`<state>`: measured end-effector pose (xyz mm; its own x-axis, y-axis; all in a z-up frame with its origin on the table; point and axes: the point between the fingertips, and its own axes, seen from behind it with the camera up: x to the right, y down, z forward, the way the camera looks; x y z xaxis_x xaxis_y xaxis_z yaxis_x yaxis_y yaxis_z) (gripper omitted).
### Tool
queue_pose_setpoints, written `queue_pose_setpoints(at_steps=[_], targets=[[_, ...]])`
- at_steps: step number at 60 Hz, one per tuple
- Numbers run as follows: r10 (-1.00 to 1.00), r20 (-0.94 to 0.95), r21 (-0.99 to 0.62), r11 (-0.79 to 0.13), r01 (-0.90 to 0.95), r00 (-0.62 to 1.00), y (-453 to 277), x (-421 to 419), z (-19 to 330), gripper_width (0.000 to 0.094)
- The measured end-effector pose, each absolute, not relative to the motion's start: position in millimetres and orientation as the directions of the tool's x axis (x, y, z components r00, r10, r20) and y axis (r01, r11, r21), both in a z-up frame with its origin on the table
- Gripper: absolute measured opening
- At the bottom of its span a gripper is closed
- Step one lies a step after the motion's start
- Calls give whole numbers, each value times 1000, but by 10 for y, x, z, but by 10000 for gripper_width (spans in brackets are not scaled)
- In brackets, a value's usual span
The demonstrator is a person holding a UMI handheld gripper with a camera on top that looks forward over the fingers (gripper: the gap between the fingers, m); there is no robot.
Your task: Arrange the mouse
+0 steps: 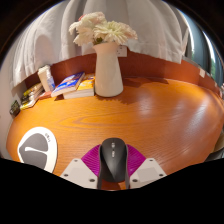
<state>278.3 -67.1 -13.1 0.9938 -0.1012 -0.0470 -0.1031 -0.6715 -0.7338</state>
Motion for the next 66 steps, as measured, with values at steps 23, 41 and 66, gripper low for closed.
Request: queue_pose_setpoints(at_steps=[23,41,66], targets=[[-205,-41,-869,-477,-136,978,-259,2671,1805,317],[-3,-47,-908,-417,-44,999,-129,779,2373,316],[13,-13,-699,-716,0,1000,-635,-46,-75,319]])
